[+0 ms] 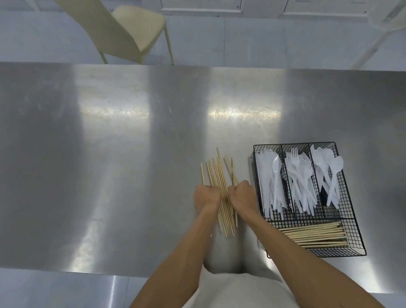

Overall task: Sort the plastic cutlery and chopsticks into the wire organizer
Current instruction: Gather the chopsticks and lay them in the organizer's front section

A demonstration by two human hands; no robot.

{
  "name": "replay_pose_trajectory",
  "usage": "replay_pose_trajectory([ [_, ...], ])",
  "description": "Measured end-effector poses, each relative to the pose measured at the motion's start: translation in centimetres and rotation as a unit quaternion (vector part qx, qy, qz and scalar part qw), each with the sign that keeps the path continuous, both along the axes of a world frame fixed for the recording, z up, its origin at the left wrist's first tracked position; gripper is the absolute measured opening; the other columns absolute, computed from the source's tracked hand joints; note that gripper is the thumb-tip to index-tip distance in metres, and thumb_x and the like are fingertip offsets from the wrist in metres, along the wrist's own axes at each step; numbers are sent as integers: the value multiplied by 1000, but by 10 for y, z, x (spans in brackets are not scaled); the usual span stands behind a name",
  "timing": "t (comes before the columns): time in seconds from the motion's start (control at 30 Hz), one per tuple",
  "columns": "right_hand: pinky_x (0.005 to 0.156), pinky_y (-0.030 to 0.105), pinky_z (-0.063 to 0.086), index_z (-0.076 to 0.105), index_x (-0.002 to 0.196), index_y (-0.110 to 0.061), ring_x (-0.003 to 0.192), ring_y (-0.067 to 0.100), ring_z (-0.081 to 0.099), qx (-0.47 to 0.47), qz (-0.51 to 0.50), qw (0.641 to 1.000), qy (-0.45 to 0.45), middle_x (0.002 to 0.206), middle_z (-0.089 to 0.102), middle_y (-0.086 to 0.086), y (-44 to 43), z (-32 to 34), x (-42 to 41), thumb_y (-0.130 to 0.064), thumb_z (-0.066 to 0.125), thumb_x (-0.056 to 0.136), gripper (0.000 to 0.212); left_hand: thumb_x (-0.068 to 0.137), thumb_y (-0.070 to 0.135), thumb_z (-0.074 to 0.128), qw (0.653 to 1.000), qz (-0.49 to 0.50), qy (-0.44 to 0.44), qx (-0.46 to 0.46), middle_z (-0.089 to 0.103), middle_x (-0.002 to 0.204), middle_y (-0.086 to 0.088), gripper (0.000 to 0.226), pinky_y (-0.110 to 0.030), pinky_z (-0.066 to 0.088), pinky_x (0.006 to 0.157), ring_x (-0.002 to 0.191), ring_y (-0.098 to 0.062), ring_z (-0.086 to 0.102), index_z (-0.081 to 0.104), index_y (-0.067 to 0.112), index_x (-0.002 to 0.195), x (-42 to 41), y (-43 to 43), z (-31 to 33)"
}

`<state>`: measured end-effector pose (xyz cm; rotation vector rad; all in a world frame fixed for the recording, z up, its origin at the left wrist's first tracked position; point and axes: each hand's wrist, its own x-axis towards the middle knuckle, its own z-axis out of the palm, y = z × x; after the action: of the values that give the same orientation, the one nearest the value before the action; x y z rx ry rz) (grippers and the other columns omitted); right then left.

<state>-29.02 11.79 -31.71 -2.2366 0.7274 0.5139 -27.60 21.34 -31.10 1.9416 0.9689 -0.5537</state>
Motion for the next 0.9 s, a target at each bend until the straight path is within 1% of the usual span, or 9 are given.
replay_pose_trajectory([
  [0.07, 56, 30, 43, 55, 102, 0, 77, 28, 65, 23, -26, 998, -46, 85, 64, 10, -5, 1, 0, -21, 47, 100, 24, 91, 19, 56, 1000, -2, -19, 1, 56, 63, -1, 28, -30, 44, 61, 59, -18, 55, 53, 15, 63, -1, 6, 0],
  [0.13, 52, 28, 39, 50, 95, -9, 71, 22, 61, 43, -36, 995, -87, 78, 58, 3, -10, 2, -1, -18, 46, 101, 12, 95, 22, 52, 999, 8, -50, -6, 54, 68, 1, 22, -30, 40, 59, 63, -15, 53, 54, 14, 75, -6, 13, -2],
  [0.27, 58, 20, 37, 51, 107, -9, 75, 12, 55, 47, -12, 993, -112, 94, 58, 8, -14, -1, 0, -9, 41, 104, 11, 104, 25, 40, 996, 10, -85, 6, 58, 84, -3, 26, -30, 41, 59, 73, -17, 56, 58, 6, 99, -15, 19, -7],
  [0.37, 62, 19, 37, 56, 113, -2, 80, 14, 57, 18, 7, 994, -104, 101, 60, 11, -8, -4, 5, -5, 41, 103, 19, 106, 23, 37, 997, 18, -81, -4, 62, 95, -12, 29, -39, 52, 74, 85, -29, 62, 56, 2, 108, -17, 9, -7],
  [0.43, 68, 29, 45, 57, 113, 0, 89, 25, 62, 5, -1, 996, -86, 104, 62, 16, -1, -5, 9, -5, 42, 102, 19, 104, 23, 38, 997, 26, -73, -16, 62, 93, -10, 30, -37, 49, 73, 83, -27, 61, 59, 1, 107, -20, 2, -7],
  [0.53, 77, 43, 55, 56, 113, -2, 94, 31, 65, -4, -21, 999, -48, 106, 63, 16, 6, -2, 16, -18, 48, 103, 21, 98, 24, 51, 998, 35, -55, -17, 63, 87, -7, 23, -37, 51, 69, 77, -23, 60, 62, 4, 100, -23, -5, -10],
  [0.7, 62, 29, 48, 64, 99, -8, 80, 23, 66, -19, -15, 999, -23, 92, 68, 6, 12, -2, 24, -28, 70, 94, 22, 92, 26, 67, 998, 56, -38, -15, 70, 89, -6, 17, -39, 58, 77, 84, -25, 68, 65, 10, 92, -22, -5, -12],
  [0.8, 56, 26, 43, 63, 87, -7, 73, 24, 65, 4, -38, 999, 7, 84, 68, 7, 15, -3, 31, -20, 70, 91, 16, 89, 22, 70, 996, 82, -13, -25, 71, 86, -6, 12, -39, 60, 76, 83, -26, 69, 70, 10, 88, -17, -5, -12],
  [0.9, 58, 28, 46, 59, 86, -6, 79, 29, 67, 40, -68, 996, 38, 84, 65, 9, 15, 0, 38, -12, 63, 89, 8, 87, 13, 66, 994, 102, -3, -42, 70, 77, -7, 10, -38, 60, 68, 75, -26, 70, 71, 8, 80, -11, -4, -7],
])
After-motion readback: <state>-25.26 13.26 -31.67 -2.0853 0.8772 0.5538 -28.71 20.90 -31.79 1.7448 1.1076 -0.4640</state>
